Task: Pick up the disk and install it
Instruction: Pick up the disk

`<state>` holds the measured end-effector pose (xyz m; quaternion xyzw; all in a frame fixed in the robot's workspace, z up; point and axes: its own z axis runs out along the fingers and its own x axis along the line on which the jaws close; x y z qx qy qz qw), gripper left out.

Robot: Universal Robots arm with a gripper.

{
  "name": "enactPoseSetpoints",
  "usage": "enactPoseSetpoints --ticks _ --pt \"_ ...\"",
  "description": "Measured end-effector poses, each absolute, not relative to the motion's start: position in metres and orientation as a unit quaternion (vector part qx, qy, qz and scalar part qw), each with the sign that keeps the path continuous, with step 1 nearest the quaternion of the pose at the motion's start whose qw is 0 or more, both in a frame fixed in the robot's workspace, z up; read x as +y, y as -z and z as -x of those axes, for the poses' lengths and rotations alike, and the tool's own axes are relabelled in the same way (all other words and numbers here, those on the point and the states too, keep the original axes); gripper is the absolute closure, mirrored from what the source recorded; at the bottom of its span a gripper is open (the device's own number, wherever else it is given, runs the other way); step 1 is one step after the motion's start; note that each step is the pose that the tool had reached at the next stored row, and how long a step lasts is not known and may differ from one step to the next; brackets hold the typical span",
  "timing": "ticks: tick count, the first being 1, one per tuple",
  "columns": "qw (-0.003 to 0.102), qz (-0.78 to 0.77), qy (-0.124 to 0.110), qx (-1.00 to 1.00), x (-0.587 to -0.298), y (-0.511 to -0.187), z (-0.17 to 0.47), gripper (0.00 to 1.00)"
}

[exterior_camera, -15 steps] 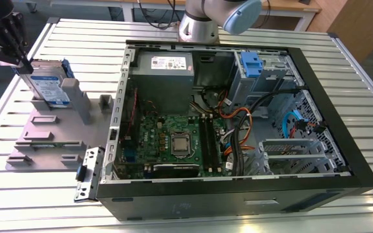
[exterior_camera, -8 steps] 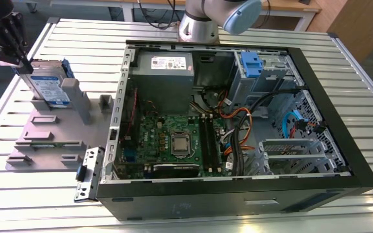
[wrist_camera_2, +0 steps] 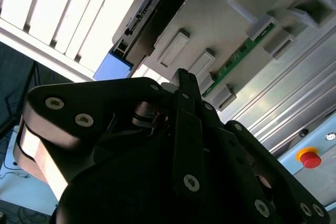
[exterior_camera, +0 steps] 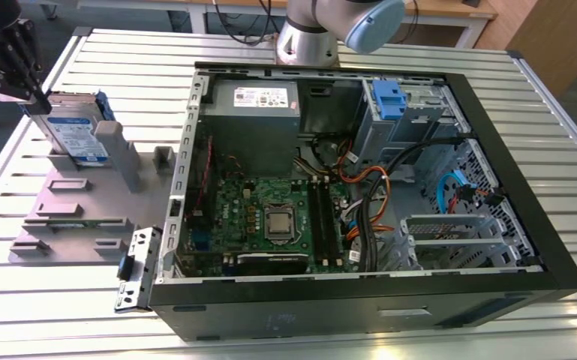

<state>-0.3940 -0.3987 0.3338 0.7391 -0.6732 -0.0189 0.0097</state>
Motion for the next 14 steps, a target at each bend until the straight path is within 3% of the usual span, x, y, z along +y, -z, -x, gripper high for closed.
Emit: enactPoseSetpoints --ticks 14 --pt "0.010 -0.747 0.019 -0.665 -0.3987 -0.3338 0.3940 0.89"
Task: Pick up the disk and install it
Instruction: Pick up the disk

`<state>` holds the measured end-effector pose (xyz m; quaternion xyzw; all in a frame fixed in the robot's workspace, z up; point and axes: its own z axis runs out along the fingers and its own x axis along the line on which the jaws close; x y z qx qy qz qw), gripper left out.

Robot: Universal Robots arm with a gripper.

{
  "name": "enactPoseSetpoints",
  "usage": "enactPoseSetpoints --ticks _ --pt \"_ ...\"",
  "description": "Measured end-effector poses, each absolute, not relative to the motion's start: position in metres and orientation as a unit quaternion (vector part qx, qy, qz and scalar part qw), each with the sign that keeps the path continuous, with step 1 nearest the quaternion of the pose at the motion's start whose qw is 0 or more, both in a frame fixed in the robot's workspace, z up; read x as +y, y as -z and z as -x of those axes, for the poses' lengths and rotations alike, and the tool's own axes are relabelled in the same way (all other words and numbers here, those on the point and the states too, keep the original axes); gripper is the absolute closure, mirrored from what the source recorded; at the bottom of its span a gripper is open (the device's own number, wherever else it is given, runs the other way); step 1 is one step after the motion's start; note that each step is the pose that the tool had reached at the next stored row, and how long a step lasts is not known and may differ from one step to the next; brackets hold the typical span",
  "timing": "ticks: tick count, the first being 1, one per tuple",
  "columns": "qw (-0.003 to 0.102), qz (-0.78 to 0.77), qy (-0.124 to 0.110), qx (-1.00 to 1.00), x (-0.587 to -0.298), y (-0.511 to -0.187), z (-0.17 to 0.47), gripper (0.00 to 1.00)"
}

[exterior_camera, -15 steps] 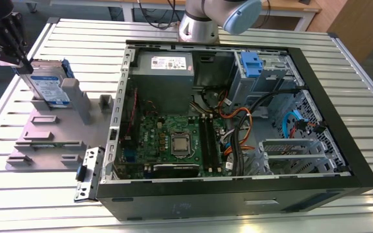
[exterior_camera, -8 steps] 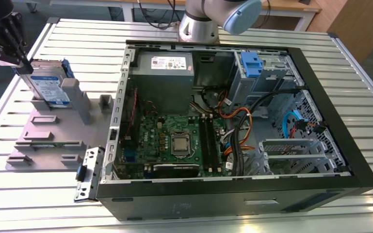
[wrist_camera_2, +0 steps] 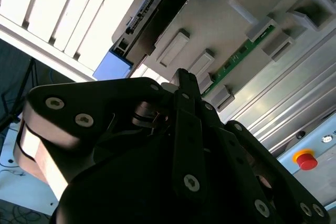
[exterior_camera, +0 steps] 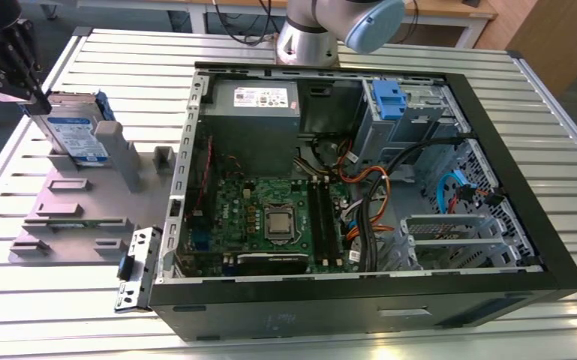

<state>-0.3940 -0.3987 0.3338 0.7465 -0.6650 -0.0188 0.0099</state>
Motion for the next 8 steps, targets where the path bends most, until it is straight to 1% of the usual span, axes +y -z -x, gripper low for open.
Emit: enactPoseSetpoints --ticks 8 --pt "0.010 -0.751 0.019 -0.660 -0.3987 -0.3337 0.3940 0.89"
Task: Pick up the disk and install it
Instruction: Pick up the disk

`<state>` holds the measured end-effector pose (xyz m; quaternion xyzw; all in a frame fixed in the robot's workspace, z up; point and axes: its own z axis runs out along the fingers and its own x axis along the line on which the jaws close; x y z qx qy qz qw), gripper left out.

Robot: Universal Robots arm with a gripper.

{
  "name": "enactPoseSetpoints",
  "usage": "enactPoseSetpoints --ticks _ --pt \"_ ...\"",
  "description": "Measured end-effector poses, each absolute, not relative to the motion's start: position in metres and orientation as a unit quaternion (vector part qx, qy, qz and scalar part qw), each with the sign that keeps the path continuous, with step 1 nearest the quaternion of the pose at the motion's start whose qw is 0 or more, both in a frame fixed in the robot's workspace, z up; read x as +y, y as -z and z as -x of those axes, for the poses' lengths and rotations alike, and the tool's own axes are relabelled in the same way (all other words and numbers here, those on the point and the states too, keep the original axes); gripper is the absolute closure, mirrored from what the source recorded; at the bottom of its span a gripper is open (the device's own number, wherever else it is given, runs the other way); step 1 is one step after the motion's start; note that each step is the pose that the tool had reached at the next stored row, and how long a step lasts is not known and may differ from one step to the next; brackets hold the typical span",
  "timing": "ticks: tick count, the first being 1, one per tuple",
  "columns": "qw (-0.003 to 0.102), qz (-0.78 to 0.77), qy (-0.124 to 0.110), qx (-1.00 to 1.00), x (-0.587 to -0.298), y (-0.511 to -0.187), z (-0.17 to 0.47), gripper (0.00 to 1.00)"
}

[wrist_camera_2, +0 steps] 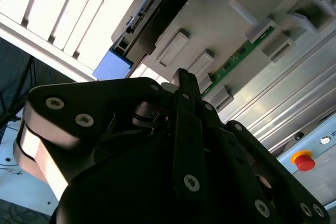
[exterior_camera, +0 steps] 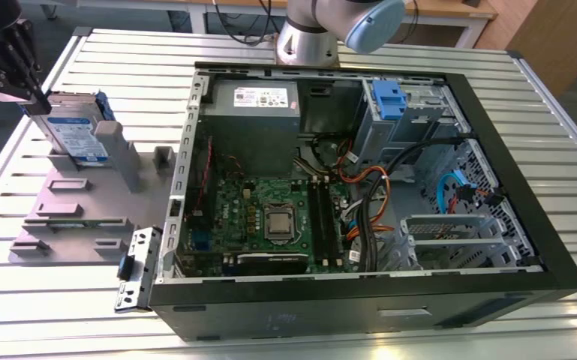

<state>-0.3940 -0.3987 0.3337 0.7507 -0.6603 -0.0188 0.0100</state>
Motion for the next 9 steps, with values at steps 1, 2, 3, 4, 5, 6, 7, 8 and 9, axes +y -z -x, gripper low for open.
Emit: enactPoseSetpoints --ticks 1,2,3,4,5,6,7,8,9 --pt "0.010 -0.751 0.019 -0.660 -0.3987 -0.3337 0.3940 0.89" --pt "0.010 -0.752 0.019 -0.659 -0.3987 -0.3337 0.3940 0.89" --pt "0.010 -0.752 0.019 -0.659 -0.3987 -0.3337 0.3940 0.89" --pt "0.010 -0.753 0.019 -0.658 -0.3987 -0.3338 0.3940 0.89" --pt "0.010 -0.753 0.019 -0.657 -0.3987 -0.3337 0.3940 0.89" --pt "0.010 -0.754 0.019 -0.657 -0.3987 -0.3338 0.3940 0.89" --pt "0.010 -0.754 0.019 -0.656 -0.3987 -0.3337 0.3940 0.89" --pt "0.010 -0.755 0.019 -0.656 -0.3987 -0.3337 0.3940 0.89" --pt "0.010 -0.755 0.019 -0.655 -0.3987 -0.3337 0.3940 0.89"
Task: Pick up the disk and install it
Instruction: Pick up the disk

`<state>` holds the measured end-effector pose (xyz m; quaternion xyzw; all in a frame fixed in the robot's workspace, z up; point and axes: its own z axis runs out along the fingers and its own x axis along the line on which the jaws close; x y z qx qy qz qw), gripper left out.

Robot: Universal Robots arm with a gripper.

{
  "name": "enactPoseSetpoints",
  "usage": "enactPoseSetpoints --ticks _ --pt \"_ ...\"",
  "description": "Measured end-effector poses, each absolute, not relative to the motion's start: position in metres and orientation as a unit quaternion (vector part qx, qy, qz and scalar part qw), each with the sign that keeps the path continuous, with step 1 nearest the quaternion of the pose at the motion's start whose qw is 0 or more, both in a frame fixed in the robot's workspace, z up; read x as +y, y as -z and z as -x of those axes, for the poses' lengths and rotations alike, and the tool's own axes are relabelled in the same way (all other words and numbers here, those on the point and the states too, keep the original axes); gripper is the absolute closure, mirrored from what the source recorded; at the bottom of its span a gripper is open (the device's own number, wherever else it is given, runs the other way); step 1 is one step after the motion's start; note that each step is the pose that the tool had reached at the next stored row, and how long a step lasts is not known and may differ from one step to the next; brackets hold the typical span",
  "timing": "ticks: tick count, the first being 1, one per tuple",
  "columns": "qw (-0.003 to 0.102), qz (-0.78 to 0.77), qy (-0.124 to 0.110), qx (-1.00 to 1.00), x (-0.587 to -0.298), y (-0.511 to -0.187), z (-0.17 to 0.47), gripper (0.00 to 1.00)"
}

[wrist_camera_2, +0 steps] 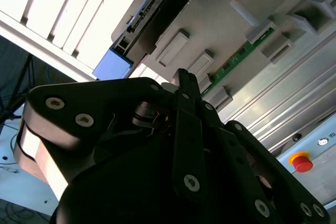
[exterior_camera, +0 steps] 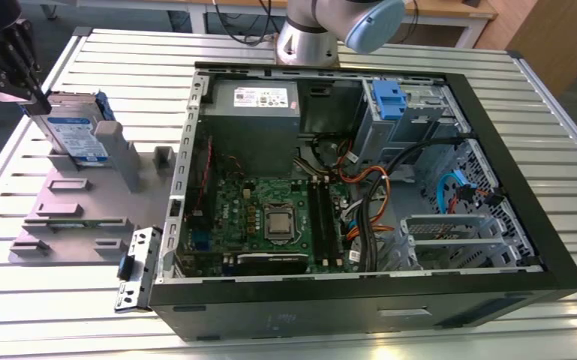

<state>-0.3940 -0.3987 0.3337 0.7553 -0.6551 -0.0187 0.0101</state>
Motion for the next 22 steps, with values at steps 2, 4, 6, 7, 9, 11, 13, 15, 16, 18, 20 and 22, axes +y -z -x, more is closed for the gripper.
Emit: enactPoseSetpoints --ticks 2,4,6,7,9,11,13,15,16,18,20,22 --pt "0.010 -0.756 0.019 -0.654 -0.3987 -0.3337 0.3940 0.89" --pt "0.010 -0.757 0.019 -0.653 -0.3987 -0.3337 0.3940 0.89" --pt "0.010 -0.758 0.019 -0.652 -0.3987 -0.3337 0.3940 0.89" --pt "0.010 -0.759 0.019 -0.651 -0.3987 -0.3337 0.3940 0.89" --pt "0.010 -0.760 0.019 -0.650 -0.3987 -0.3337 0.3940 0.89" --pt "0.010 -0.761 0.019 -0.649 -0.3987 -0.3337 0.3940 0.89" --pt "0.010 -0.762 0.019 -0.647 -0.3987 -0.3337 0.3940 0.89" --pt "0.010 -0.763 0.019 -0.646 -0.3987 -0.3337 0.3940 0.89" --pt "0.010 -0.764 0.019 -0.645 -0.3987 -0.3337 0.3940 0.89" --pt "0.010 -0.765 0.019 -0.643 -0.3987 -0.3337 0.3940 0.89" --pt "0.010 -0.766 0.019 -0.642 -0.3987 -0.3337 0.3940 0.89" --pt "0.010 -0.767 0.019 -0.641 -0.3987 -0.3337 0.3940 0.89"
